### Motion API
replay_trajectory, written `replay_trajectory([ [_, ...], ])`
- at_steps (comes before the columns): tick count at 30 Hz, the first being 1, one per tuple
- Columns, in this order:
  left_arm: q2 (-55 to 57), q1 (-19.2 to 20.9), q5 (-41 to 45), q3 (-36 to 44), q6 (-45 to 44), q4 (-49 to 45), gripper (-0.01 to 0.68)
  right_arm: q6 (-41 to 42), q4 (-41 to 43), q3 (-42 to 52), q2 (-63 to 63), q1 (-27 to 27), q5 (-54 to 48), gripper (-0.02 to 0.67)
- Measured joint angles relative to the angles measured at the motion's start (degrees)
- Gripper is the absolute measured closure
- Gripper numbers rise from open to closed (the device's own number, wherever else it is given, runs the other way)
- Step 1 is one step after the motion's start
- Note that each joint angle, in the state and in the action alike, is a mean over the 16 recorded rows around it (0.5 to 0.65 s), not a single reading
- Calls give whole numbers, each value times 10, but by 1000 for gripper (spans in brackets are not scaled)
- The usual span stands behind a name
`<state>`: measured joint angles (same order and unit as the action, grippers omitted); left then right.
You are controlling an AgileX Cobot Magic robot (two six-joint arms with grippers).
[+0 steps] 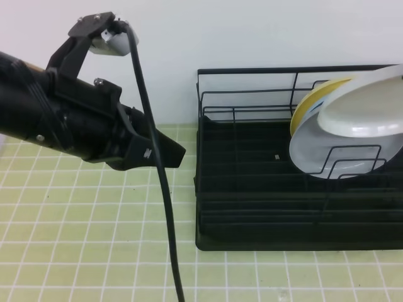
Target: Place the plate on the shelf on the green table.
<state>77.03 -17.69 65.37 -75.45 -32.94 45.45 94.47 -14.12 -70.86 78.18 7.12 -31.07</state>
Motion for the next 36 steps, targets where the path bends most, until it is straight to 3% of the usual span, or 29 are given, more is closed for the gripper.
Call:
replay_trajectory([
  [24,0,0,-2,0,-1,-9,674,-17,-13,1,75,0,3,553],
  [29,0,0,-2,0,-1,-11,674,-25,-13,1,79,0,12,504],
  [36,0,0,-2,0,-1,-13,674,-39,-13,1,79,0,28,380],
])
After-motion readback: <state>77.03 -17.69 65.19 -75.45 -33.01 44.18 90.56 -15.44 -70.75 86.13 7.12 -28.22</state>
